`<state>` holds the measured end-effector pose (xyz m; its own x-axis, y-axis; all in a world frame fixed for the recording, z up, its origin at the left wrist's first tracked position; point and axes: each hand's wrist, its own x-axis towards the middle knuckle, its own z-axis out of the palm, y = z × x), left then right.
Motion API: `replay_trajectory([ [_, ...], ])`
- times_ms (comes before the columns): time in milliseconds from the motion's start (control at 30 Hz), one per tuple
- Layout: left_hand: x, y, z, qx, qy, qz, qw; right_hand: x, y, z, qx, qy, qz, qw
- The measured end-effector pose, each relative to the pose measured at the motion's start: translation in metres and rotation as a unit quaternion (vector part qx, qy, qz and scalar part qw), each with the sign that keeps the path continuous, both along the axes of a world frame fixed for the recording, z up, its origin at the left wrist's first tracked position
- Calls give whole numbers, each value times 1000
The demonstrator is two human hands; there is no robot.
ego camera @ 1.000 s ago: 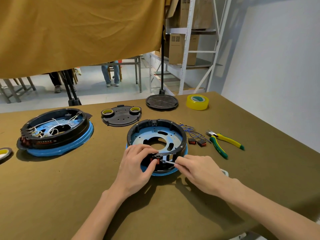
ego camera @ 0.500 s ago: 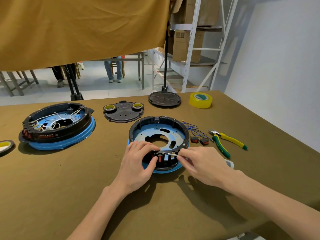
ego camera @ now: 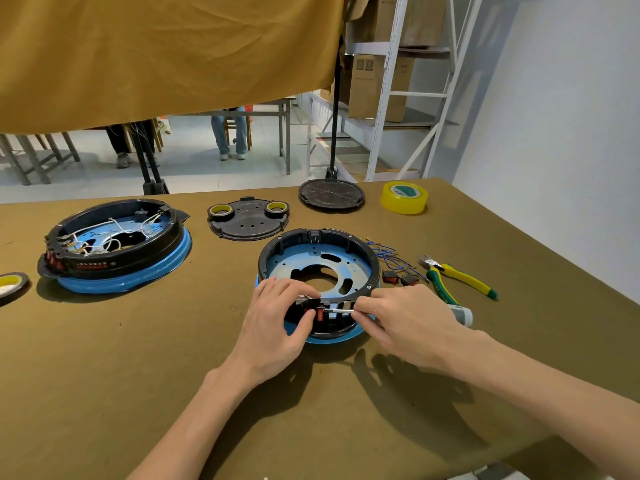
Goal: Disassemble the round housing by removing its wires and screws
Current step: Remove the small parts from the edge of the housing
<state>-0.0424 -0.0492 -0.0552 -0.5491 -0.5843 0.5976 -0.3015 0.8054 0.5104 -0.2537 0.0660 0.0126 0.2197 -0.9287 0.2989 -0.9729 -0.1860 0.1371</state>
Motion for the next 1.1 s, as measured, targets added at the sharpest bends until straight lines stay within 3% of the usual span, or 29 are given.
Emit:
replay_trajectory([
  [200,2,2,0,12,30,-19,999,-2,-2,6,5,-15,-5,1000],
  [1100,2,2,1,7,23,-17,1000,-7,-14,23,38,109,40,992],
])
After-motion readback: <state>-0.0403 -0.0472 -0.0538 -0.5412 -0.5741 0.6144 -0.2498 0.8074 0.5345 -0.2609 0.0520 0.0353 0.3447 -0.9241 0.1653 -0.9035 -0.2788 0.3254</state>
